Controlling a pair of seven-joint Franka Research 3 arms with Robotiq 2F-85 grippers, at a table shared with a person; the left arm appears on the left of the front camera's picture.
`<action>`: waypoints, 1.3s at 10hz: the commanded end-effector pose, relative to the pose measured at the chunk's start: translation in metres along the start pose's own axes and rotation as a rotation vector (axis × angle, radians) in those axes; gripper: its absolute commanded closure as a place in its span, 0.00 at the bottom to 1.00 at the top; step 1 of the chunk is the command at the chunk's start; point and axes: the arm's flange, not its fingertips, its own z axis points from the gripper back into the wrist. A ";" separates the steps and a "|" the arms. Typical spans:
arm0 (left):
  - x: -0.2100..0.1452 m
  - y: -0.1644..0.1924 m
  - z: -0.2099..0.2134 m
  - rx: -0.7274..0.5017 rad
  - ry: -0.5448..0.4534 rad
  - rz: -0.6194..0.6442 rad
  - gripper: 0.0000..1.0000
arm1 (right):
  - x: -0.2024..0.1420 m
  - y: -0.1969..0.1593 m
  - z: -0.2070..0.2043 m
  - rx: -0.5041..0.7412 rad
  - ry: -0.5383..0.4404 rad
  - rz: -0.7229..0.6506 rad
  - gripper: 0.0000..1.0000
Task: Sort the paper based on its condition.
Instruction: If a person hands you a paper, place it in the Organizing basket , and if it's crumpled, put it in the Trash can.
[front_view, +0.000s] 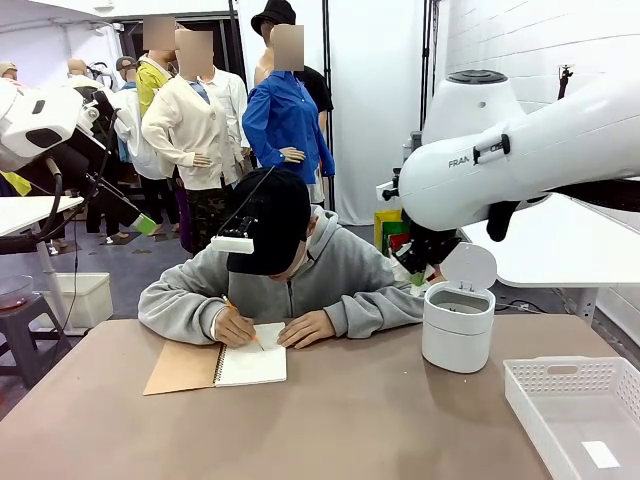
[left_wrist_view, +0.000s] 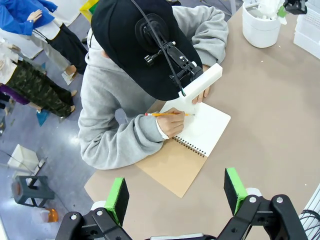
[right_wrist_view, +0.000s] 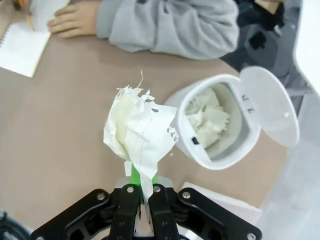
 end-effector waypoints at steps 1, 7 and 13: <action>-0.001 0.001 0.000 0.001 0.000 0.002 0.00 | 0.009 -0.022 -0.015 0.014 0.053 -0.019 1.00; -0.001 0.001 0.000 0.001 0.000 0.002 0.00 | 0.020 -0.064 -0.063 -0.116 0.129 -0.094 1.00; -0.001 0.001 0.000 0.001 0.000 0.002 0.00 | 0.015 -0.066 -0.072 -0.194 0.182 -0.077 0.47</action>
